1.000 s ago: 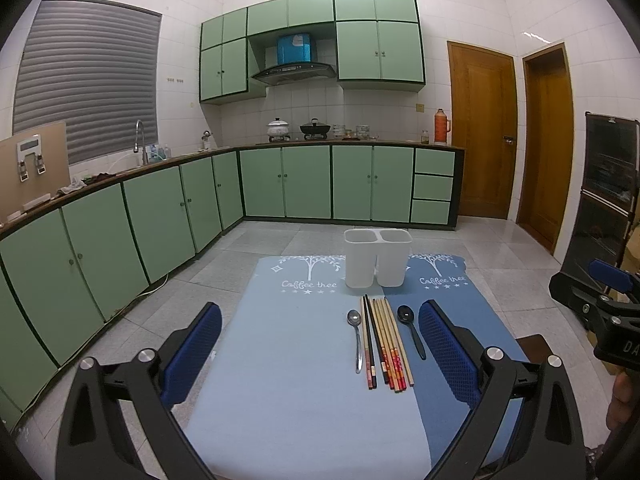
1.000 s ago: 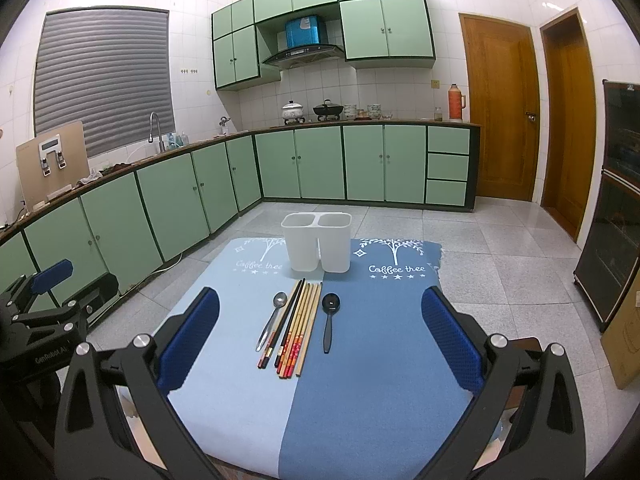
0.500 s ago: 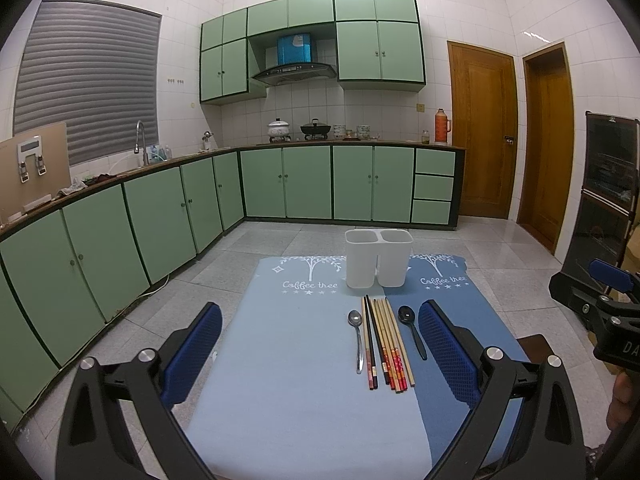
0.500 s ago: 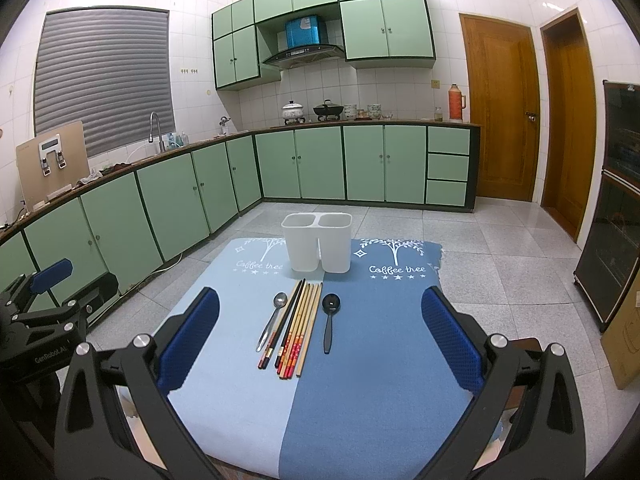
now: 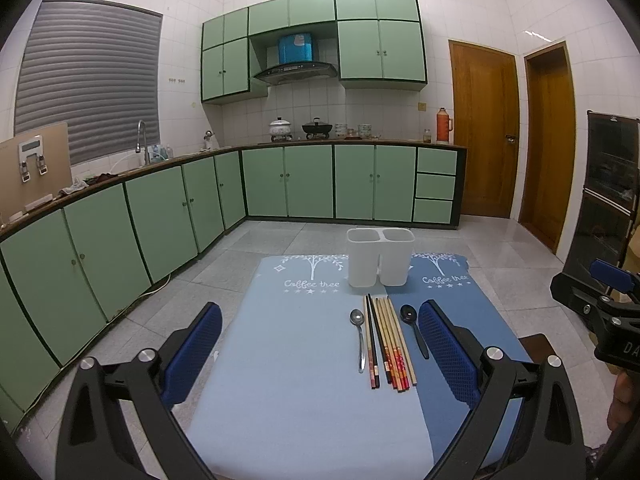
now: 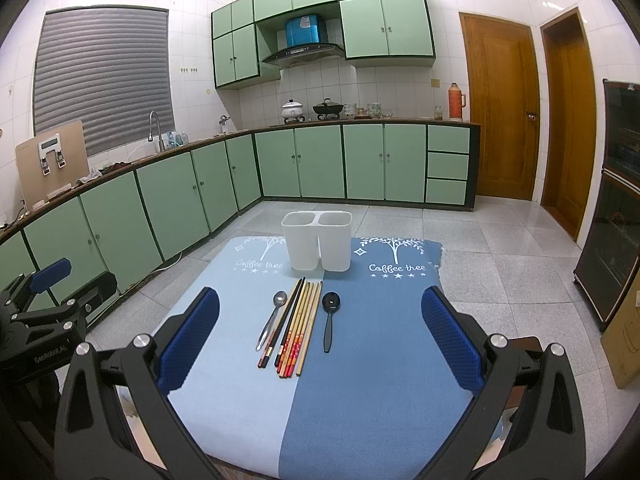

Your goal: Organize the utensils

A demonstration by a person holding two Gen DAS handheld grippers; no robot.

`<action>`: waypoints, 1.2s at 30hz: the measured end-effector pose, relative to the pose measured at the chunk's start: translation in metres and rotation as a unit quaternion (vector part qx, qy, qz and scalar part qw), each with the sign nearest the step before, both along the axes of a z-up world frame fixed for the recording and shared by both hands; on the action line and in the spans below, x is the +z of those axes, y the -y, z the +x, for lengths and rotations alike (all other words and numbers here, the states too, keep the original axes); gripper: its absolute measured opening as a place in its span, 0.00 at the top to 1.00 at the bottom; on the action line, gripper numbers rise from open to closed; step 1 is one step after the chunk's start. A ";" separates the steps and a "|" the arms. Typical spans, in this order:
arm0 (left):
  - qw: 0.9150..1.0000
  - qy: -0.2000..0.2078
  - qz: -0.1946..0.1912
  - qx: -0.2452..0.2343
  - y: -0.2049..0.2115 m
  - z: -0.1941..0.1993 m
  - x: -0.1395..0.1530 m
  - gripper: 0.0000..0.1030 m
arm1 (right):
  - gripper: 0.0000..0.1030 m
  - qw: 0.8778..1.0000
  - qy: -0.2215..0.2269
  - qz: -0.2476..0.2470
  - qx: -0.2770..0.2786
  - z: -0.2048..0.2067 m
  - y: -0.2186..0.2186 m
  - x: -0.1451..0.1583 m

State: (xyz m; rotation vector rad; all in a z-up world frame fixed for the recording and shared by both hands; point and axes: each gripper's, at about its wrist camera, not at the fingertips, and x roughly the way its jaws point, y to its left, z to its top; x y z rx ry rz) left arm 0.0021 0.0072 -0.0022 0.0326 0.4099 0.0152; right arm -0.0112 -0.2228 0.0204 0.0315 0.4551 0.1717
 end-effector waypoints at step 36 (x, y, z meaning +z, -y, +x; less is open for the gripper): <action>0.999 -0.033 0.008 0.013 -0.005 0.030 -0.016 0.06 | 0.05 0.999 -0.029 -0.019 -0.001 0.030 -0.003 -0.016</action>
